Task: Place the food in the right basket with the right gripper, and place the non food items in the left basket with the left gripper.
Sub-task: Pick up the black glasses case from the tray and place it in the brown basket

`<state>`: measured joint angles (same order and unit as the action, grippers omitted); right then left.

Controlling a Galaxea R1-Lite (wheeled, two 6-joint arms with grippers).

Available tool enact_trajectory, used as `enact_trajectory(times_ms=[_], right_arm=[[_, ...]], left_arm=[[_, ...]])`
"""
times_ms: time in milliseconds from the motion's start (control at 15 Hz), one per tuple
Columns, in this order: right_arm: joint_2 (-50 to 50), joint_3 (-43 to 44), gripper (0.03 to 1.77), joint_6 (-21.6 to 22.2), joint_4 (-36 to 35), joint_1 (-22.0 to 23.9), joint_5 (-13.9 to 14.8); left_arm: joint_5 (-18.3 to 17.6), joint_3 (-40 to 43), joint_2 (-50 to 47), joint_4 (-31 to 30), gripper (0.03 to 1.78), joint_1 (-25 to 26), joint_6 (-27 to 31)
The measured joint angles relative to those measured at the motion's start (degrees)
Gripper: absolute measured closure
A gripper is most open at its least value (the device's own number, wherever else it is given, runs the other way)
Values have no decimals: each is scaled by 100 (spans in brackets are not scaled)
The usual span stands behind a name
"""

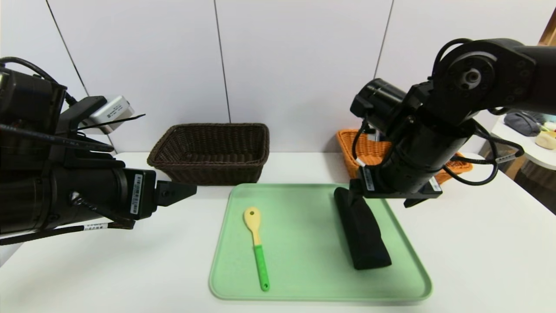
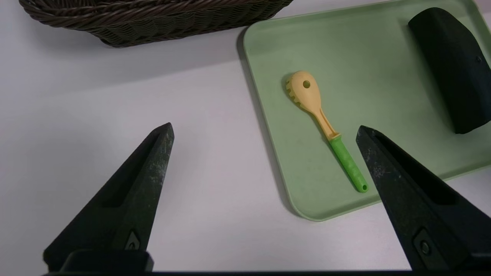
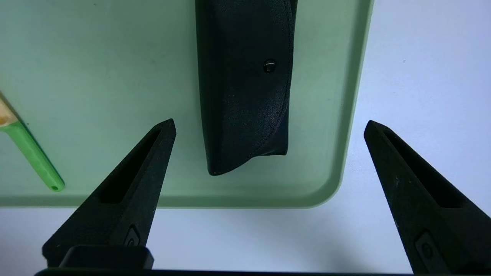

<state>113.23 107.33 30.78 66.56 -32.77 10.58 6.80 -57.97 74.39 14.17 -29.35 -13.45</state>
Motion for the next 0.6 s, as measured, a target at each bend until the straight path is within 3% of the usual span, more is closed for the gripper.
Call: enact_trajectory(times_ms=[600], right_arm=[[774,-13,10,496,-20,-251,-33]], left_arm=[[2,83,-173,18,12,11,9]])
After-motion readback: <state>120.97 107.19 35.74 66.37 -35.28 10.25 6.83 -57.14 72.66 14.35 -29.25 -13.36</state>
